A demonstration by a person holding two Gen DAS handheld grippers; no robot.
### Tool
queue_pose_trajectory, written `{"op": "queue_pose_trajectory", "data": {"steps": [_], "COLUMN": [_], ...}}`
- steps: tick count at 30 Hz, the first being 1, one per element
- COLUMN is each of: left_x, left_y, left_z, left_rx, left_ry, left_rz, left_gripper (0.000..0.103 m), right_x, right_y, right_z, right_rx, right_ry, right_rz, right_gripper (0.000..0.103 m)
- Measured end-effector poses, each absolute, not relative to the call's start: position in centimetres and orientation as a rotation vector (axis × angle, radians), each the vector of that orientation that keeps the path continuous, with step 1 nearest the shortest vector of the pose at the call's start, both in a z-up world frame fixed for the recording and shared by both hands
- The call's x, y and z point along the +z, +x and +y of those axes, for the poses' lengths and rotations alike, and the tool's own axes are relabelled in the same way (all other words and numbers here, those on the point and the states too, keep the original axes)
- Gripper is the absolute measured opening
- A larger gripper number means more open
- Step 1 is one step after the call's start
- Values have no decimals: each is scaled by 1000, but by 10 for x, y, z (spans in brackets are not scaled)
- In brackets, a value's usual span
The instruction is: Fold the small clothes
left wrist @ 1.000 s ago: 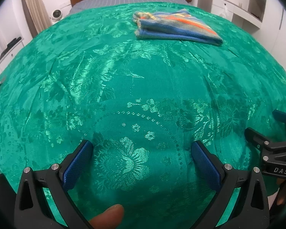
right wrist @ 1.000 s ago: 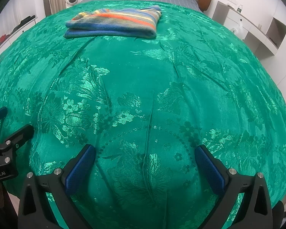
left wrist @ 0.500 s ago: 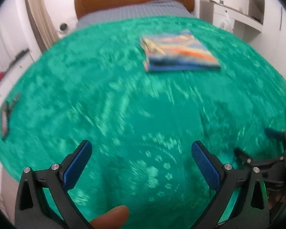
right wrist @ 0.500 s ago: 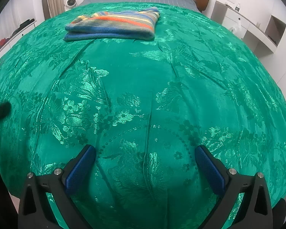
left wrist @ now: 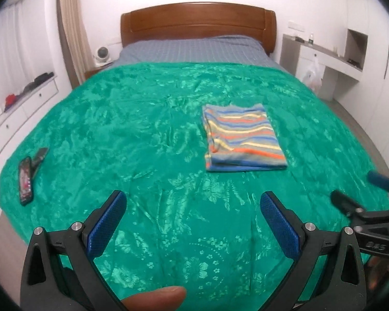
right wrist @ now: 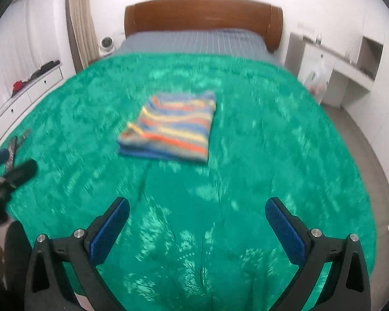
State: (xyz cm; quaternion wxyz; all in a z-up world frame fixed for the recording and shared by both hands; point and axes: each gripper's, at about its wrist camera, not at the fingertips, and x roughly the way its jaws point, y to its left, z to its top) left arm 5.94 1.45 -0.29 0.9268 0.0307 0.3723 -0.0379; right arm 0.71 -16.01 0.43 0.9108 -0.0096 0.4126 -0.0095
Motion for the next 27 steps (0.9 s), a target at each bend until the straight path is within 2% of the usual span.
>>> {"op": "queue_pose_trajectory", "data": {"steps": [9, 27], "left_x": [4, 13], "left_y": [52, 55], "left_z": [16, 15], "left_rx": [-45, -40], "left_ry": [67, 64], "left_rz": [774, 762], "left_gripper": [103, 103], "right_x": [41, 47], "right_y": [-7, -2], "right_z": [-133, -128], "right_rx": [34, -7], "right_ry": [-49, -93], "right_rz": [807, 794], "right_gripper": [103, 103]}}
